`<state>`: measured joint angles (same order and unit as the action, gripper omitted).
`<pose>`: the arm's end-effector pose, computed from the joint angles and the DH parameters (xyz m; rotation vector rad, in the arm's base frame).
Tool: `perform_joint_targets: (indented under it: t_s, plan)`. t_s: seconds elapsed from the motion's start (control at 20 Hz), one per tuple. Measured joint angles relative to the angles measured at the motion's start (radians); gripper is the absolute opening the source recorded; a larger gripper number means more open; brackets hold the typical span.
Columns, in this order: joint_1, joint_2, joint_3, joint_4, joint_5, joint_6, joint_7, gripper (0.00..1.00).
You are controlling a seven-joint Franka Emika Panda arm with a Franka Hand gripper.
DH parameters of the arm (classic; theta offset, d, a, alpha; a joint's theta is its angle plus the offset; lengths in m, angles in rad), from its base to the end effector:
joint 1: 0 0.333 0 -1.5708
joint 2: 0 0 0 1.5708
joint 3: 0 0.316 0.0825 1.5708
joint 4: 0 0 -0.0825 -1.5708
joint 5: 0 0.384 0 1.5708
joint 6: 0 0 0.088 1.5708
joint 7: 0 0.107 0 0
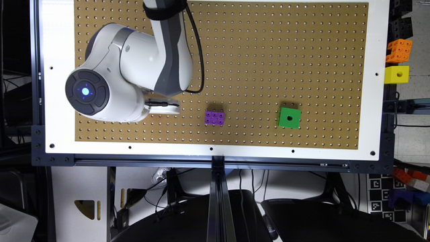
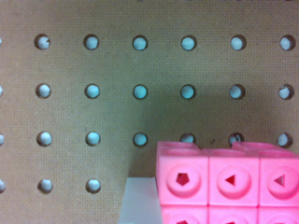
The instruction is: Pick up pink block.
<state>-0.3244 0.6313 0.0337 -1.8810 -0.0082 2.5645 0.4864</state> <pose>0.6122 -0.1841 0.1755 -2.8877 1.1826 -0.0794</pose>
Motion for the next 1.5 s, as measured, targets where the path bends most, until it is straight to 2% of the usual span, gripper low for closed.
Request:
perform_joint_targets:
  t_s: [0.15,0.4,1.15,1.3,1.5]
  plan:
    - [-0.001,-0.015,0.000,0.000,0.0000,-0.018,0.000,0.00]
    - [-0.001,-0.070,0.000,0.000,0.0000,-0.082,0.000,0.00]
    - [-0.001,-0.211,0.000,0.000,0.0000,-0.221,0.000,0.00]
    - [-0.001,-0.233,0.000,0.000,0.0000,-0.241,0.000,0.00]
    - [-0.001,-0.237,0.000,0.000,0.0000,-0.245,0.000,0.00]
